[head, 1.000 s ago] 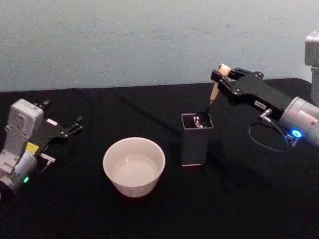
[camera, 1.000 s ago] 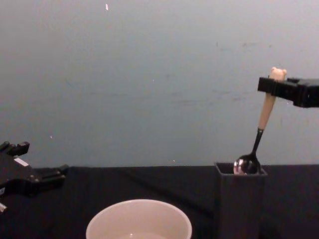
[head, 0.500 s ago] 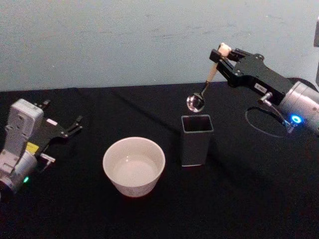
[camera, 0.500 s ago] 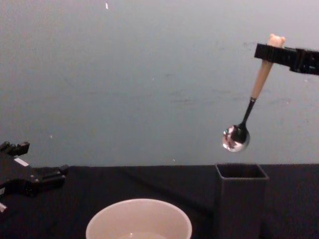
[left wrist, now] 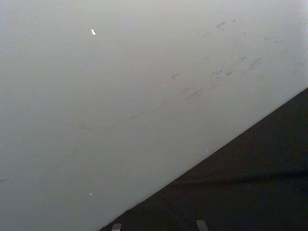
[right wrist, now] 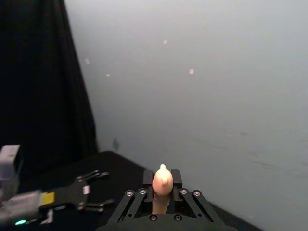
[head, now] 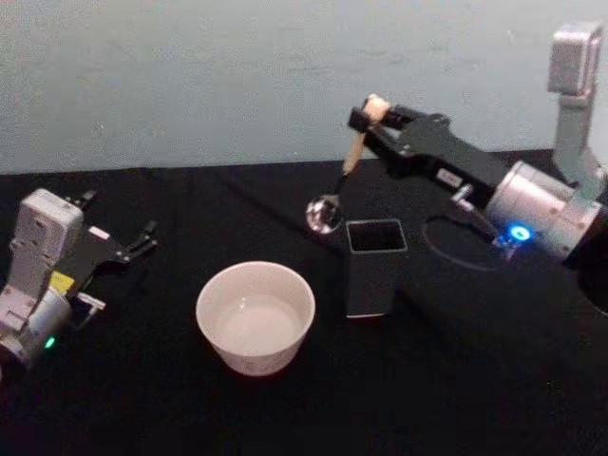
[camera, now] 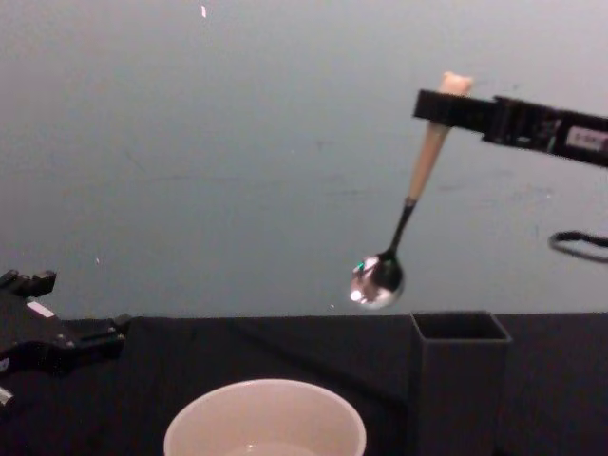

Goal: Pick up the stirring spoon with one hand, stir inside the cup, then place it back in its original position.

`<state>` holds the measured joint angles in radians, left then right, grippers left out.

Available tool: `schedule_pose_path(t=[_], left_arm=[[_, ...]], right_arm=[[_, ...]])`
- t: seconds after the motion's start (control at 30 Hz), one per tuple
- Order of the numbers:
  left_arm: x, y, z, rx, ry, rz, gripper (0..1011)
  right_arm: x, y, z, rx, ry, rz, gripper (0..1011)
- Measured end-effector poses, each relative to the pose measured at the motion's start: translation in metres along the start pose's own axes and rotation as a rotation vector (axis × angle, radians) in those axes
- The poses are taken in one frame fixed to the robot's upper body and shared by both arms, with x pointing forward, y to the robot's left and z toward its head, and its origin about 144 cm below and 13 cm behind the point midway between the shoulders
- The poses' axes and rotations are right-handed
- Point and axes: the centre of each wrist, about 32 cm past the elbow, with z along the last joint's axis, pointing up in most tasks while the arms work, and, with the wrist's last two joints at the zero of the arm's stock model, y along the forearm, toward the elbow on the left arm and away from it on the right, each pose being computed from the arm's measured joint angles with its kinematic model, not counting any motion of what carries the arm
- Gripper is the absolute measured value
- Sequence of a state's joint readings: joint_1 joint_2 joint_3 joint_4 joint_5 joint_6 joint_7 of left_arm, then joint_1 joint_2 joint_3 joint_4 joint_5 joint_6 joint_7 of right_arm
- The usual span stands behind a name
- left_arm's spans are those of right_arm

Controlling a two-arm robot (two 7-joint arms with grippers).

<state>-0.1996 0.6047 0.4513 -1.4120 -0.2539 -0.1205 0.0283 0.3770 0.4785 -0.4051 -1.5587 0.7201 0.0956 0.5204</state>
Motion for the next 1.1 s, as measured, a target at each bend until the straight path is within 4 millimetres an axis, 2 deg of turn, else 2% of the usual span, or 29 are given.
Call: schedule_pose_path(t=[0.53, 1.1], left_arm=[[0.0, 0.0, 0.0, 0.0, 0.0, 0.0, 1001], [0.0, 0.0, 0.0, 0.0, 0.0, 0.0, 1001]], right_arm=[[-0.016, 0.029, -0.034, -0.077, -0.029, 0.14, 223], [-0.023, 0.032, -0.057, -0.148, -0.11, 0.231, 223]])
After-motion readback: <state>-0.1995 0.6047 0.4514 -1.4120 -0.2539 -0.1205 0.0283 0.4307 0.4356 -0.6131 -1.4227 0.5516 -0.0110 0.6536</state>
